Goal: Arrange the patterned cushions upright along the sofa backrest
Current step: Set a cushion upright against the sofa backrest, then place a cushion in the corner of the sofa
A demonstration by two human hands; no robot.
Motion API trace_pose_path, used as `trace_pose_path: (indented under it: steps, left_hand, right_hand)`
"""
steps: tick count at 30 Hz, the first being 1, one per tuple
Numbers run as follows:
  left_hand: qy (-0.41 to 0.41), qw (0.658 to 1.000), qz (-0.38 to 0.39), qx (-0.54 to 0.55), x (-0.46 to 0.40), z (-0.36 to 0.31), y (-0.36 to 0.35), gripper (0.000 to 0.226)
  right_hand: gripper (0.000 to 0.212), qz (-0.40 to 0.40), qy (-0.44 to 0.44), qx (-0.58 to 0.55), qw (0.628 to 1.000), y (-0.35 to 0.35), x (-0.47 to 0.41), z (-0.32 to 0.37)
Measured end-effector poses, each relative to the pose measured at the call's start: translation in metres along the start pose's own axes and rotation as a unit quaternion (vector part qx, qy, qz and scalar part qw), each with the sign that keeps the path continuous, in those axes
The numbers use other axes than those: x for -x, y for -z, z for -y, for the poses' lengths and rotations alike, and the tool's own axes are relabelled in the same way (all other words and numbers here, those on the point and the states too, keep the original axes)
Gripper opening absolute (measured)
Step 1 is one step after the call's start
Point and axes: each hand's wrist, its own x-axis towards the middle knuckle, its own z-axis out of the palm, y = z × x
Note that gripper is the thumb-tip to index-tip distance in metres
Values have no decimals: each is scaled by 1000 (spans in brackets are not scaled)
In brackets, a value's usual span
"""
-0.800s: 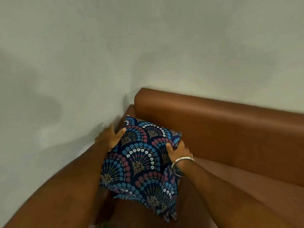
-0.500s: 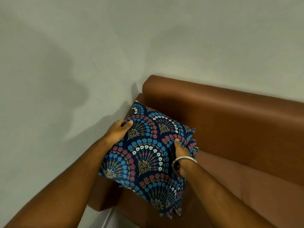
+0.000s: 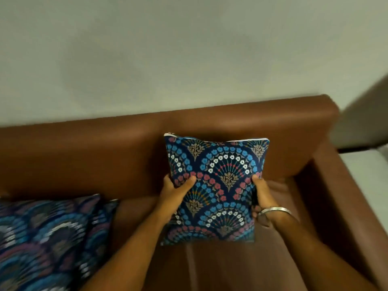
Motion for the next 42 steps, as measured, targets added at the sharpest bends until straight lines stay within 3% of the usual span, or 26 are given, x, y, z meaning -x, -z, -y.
trace_pose_path:
  steps: [2,5,8,11,13,15,16,18,21,22,25,29,31,35,38,42]
  left_hand:
    - [-12,999,39,10,-34,13,-87,112]
    - [-34,995,94,20,-76,28,-197,107]
    - [-54,990,126,19,-96,35,-283,108]
    - [-65,994,87,22,-111,36,-315,96]
    - [-72,990,120,-7,-111,38,-300,104]
    - [-76,982,148,-88,-98,44,-254,103]
    - [-85,978,145,-127,-88,51,-220,99]
    - [-102,965,122,-210,-65,66,-138,95]
    - [-86,935,-2,-345,-25,101,31,87]
    - [-73,913,-59,-398,-12,115,94,85]
    - [-30,865,-211,-454,27,146,265,81]
    - [113,828,-347,-426,64,181,451,89]
    - [159,850,-364,-345,69,189,490,102]
    - [122,937,-320,-72,53,193,519,68]
    - [114,948,-293,-39,45,192,522,83]
    - [107,940,-323,-15,70,170,493,98]
  right_hand:
    - [59,-44,24,-11,999,75,-50,7]
    - [53,-110,66,-18,992,187,-147,1]
    - [68,-193,101,6,976,278,-223,-9]
    - [93,-226,107,52,967,287,-221,-14]
    - [86,-263,120,55,956,244,-166,-5]
    - [66,-296,126,72,944,205,-120,-19]
    - [69,-308,122,80,940,181,-98,-35]
    - [93,-294,115,123,941,120,-58,-80]
    - [121,-154,30,199,967,-15,-6,-154]
    - [118,-85,16,226,970,-68,17,-167]
    - [74,89,22,276,957,-213,76,-185]
    - [60,225,-51,269,935,-376,104,-212]
    - [71,224,-127,292,921,-425,103,-220]
    - [74,166,-268,252,915,-478,102,-231]
    - [78,172,-280,222,918,-475,100,-234]
    - [93,207,-250,154,933,-436,109,-229]
